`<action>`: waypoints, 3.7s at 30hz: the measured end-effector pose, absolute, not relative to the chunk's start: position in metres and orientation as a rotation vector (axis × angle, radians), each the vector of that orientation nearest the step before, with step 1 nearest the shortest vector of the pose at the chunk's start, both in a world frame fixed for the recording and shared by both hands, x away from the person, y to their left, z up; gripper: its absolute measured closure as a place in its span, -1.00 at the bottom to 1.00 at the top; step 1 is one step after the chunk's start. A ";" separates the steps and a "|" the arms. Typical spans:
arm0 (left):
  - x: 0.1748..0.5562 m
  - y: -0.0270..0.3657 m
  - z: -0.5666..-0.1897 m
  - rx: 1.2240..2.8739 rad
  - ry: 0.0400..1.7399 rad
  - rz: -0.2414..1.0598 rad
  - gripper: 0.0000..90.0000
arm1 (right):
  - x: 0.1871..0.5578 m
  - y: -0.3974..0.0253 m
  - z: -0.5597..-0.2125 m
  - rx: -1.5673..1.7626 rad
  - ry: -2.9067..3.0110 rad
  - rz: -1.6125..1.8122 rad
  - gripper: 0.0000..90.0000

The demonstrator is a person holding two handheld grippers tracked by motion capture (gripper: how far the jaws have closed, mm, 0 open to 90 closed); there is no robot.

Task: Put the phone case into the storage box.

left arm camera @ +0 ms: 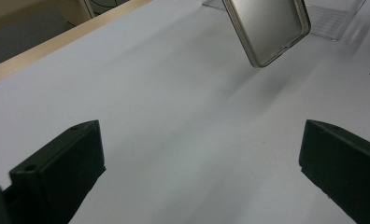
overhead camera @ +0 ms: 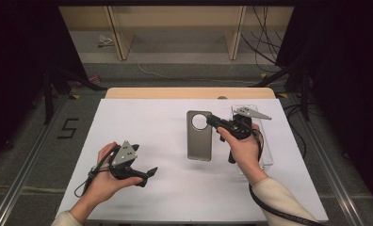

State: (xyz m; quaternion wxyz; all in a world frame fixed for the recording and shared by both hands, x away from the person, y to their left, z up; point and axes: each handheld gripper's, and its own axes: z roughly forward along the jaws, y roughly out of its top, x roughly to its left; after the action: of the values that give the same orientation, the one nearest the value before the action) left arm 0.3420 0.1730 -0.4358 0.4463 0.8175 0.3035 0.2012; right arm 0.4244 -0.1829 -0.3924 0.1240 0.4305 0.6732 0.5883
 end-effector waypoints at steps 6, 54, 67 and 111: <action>0.342 0.173 -0.436 2.023 0.753 0.499 -1.00 | 0.425 -0.184 -0.391 1.247 1.960 1.711 0.83; 0.343 0.175 -0.435 2.008 0.759 0.507 -1.00 | 0.428 -0.210 -0.375 1.261 1.865 1.723 0.83; 0.343 0.175 -0.435 2.007 0.762 0.510 -1.00 | 0.430 -0.221 -0.370 1.269 1.835 1.723 0.83; 0.344 0.177 -0.435 2.005 0.769 0.513 -1.00 | 0.435 -0.245 -0.360 1.291 1.761 1.714 0.83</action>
State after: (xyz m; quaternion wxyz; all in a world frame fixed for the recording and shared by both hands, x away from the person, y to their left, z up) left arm 0.3442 0.1766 -0.4347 0.4501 0.8109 0.3109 0.2076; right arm 0.4354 -0.2455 -0.3599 0.1817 0.4574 0.6238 0.6072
